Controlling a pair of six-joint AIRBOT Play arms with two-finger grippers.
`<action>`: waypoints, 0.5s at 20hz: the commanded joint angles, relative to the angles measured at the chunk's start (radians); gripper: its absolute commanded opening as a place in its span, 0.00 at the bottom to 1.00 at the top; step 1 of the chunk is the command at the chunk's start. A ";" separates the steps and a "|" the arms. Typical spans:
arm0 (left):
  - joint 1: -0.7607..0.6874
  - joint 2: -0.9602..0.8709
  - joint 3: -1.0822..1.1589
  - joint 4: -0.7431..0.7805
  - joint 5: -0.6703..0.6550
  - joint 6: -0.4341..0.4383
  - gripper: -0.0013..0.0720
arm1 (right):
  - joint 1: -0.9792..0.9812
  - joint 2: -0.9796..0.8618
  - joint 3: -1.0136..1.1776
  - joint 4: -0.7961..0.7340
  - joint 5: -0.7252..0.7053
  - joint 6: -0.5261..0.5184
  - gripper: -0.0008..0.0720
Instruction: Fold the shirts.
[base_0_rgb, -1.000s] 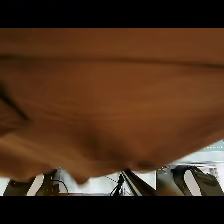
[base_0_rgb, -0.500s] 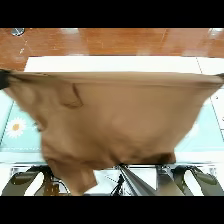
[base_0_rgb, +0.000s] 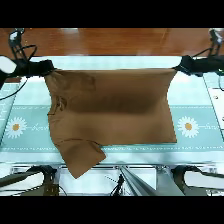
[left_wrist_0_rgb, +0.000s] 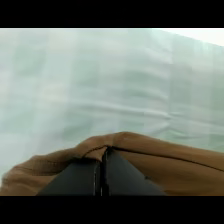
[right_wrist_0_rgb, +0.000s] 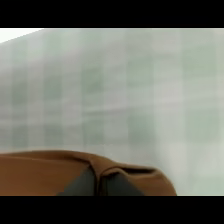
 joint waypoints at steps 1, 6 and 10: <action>0.002 -0.168 0.142 -0.038 -0.195 -0.050 0.04 | 0.012 -0.214 0.160 0.084 0.037 0.039 0.04; -0.009 -0.158 0.184 -0.040 -0.528 0.080 0.04 | -0.020 -0.212 0.179 0.065 0.253 -0.011 0.04; -0.004 -0.152 0.146 0.061 -0.705 0.087 0.04 | -0.026 -0.213 0.130 -0.116 0.441 -0.021 0.04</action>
